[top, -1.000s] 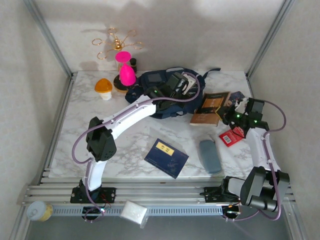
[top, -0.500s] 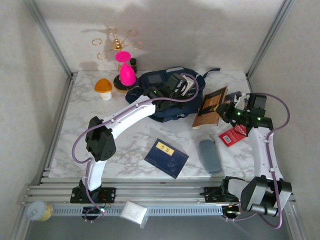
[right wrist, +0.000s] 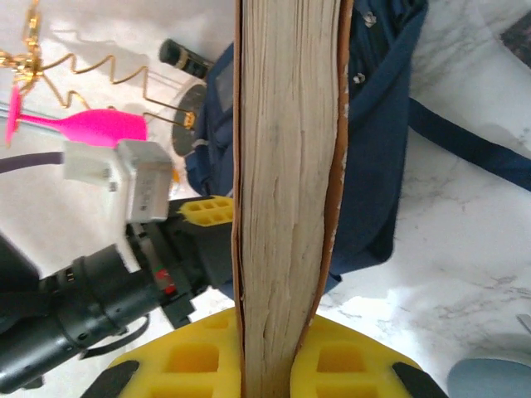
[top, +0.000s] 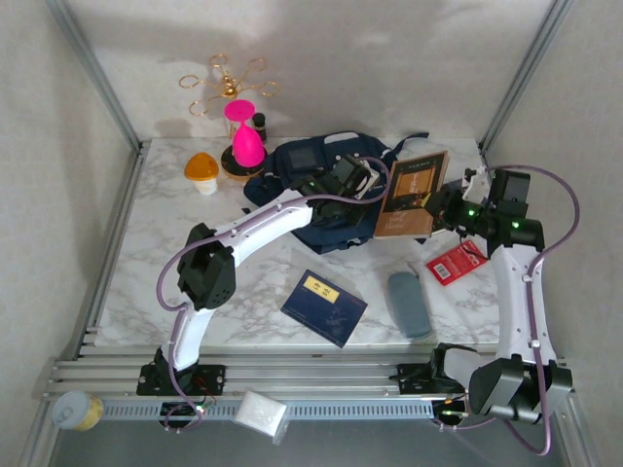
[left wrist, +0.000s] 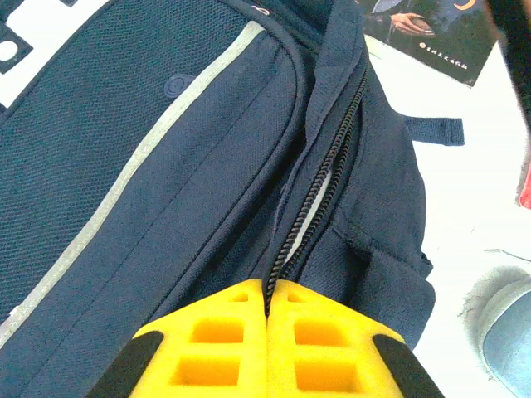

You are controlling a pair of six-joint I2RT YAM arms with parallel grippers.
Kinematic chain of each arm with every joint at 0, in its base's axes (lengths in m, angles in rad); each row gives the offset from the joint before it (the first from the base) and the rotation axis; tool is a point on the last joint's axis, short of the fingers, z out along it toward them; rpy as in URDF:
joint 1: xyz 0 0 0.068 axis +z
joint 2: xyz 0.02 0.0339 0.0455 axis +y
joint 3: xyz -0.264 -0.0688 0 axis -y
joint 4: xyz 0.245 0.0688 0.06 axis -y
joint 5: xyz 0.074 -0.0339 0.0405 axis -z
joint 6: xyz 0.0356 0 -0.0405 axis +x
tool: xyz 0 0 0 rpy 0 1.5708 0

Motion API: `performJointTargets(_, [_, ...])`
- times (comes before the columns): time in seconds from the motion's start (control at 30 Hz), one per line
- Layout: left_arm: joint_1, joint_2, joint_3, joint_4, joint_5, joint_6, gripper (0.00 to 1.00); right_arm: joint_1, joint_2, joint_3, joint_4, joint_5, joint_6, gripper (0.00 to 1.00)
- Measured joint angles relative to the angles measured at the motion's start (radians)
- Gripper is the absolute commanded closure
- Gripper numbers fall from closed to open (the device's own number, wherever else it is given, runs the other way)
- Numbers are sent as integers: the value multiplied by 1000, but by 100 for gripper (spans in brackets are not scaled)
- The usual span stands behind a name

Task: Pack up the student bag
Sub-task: Open the student bag at the top-center of the table.

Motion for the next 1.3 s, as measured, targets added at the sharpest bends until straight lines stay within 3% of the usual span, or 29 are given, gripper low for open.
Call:
performJointTargets(0.33, [2,0,-15,7,11,-76,100,-3,-2,-382,275,-68,132,100])
performJointTargets(0.5, [9,0,-21,8,10,-115,100,-2,23,-450,358,-58,148,100])
performJointTargets(0.8, [8,0,-20,22,-50,-143,100,4,-33,-452,298,42,107,100])
performJointTargets(1.1, [10,0,-14,28,-58,-170,100,11,-77,-425,250,7,95,100])
performJointTargets(1.3, [10,-21,13,30,-97,-172,100,19,-111,-409,167,77,52,100])
